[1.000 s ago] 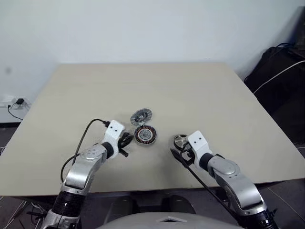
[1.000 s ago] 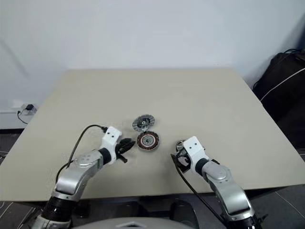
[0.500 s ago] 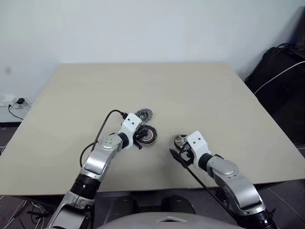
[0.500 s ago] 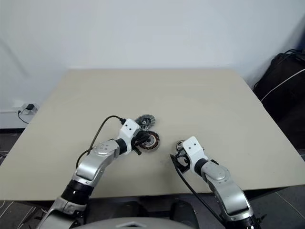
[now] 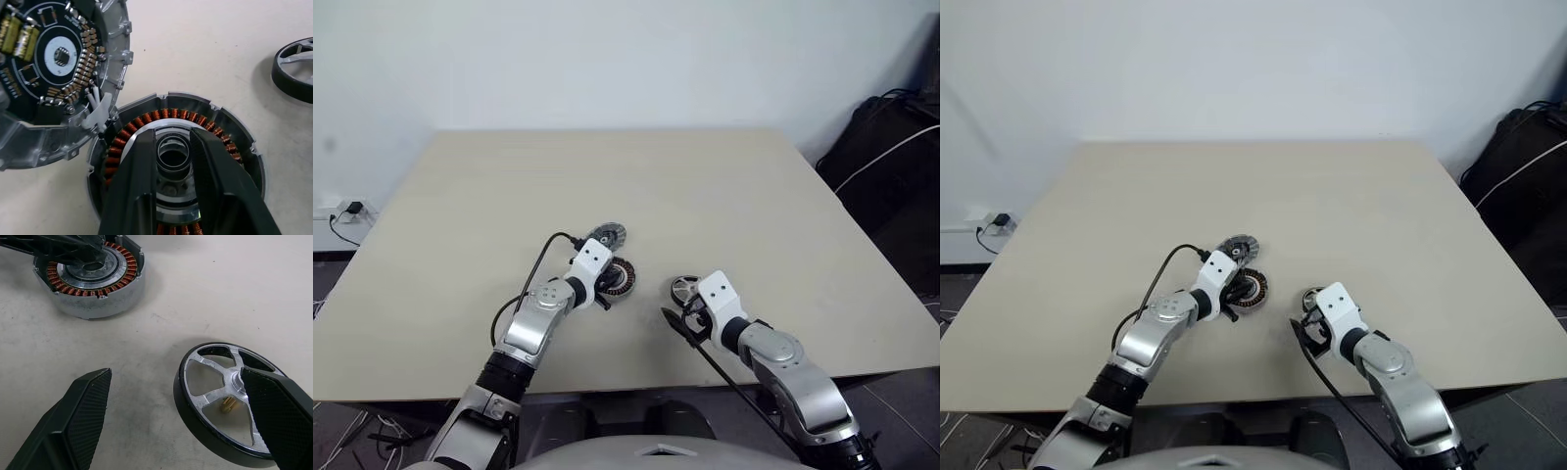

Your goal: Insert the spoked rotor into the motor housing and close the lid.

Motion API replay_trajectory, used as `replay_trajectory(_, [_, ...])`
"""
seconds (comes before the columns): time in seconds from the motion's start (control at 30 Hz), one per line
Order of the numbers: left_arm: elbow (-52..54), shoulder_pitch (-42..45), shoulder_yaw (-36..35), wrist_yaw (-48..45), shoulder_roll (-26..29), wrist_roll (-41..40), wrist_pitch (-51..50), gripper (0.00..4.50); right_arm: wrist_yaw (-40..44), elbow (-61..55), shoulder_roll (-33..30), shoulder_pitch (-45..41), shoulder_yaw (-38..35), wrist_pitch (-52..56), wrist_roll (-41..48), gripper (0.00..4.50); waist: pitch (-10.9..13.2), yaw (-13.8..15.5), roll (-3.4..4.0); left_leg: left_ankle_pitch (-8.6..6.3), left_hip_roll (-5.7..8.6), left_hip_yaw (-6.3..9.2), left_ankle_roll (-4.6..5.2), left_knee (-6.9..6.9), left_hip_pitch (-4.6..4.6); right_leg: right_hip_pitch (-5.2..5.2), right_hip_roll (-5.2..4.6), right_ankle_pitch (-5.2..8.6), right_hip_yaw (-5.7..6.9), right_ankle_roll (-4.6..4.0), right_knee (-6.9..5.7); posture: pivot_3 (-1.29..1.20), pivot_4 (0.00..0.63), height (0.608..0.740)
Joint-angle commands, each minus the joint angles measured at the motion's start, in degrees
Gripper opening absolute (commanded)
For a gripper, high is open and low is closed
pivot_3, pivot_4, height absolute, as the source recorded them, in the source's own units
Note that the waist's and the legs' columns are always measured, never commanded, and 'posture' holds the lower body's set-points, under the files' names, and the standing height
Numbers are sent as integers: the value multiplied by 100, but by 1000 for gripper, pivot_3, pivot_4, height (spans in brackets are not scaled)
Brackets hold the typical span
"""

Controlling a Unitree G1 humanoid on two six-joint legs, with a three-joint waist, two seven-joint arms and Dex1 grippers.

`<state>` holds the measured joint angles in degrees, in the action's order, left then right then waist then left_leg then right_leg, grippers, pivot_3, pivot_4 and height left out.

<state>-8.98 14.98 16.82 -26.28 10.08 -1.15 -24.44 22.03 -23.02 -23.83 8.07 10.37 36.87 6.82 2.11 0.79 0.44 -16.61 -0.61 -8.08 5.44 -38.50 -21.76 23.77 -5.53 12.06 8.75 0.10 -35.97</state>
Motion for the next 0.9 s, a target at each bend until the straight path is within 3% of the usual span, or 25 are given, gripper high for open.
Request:
replay_trajectory(0.03, [102, 74, -115, -2, -54, -52, 64, 1994, -24, -171, 2, -59, -102, -65, -27, 4500, 0, 0, 0, -2, 0, 1, 3, -4, 0, -1, 0, 0, 0, 1, 0, 0, 0, 740])
replay_trajectory(0.17, [230, 11, -177, 25, -101, -71, 169, 3297, -2, -153, 2, -96, -85, -74, -23, 4500, 0, 1, 0, -6, 0, 2, 10, -17, -2, -4, -3, -4, 0, 6, 0, 0, 0, 740])
replay_trajectory(0.3, [636, -184, -326, -111, -159, -327, 223, 3297, 16, -165, 17, -121, -114, -76, 14, 4500, 0, -1, 0, -10, 0, 2, 16, -26, -8, -3, -4, -5, 0, 8, 0, 0, 0, 740])
replay_trajectory(0.63, [1787, -1042, -587, -348, 271, -681, 196, 26, 63, -145, 254, -437, -95, 111, 178, 4500, 1, -26, 7, -13, -1, 2, 18, -32, -10, -1, -4, -6, 0, 8, -2, 0, 0, 740])
replay_trajectory(0.9, [2235, -1830, -1047, -306, 457, -936, 460, 0, -180, 427, 685, -1601, 525, 661, -192, 1907, 1, -62, 12, -13, -1, 2, 17, -33, -10, 0, -4, -6, 0, 8, -3, 0, 0, 740])
